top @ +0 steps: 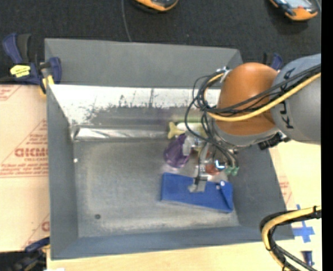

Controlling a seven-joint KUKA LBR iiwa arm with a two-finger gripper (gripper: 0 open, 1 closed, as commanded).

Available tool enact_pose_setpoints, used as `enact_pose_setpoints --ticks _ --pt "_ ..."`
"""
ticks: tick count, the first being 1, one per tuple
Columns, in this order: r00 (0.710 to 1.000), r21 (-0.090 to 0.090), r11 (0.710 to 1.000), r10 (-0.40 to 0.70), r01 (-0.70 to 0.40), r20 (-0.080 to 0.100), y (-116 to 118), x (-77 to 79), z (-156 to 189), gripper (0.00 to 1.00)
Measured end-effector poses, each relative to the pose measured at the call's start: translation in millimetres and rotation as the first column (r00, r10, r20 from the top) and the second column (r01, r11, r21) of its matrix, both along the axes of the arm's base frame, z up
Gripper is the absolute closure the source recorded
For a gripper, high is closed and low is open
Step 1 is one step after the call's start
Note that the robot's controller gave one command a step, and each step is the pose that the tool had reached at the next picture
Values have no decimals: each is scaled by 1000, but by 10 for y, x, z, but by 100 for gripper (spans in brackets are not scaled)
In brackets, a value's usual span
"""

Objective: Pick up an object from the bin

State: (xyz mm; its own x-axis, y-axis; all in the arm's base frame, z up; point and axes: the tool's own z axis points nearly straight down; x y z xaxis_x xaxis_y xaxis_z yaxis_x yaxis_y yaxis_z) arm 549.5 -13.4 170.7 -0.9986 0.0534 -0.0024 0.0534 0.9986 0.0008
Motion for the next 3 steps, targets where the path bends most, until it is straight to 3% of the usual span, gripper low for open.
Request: enact_pose_setpoints --ticks 1,2,3 --pt "989 0 989 145 -145 7 27 -70 -241 0" --pt "958 -6 958 285 -285 8 74 -287 -623 100" --pt "959 -5 959 282 -282 9 79 -293 -630 0"
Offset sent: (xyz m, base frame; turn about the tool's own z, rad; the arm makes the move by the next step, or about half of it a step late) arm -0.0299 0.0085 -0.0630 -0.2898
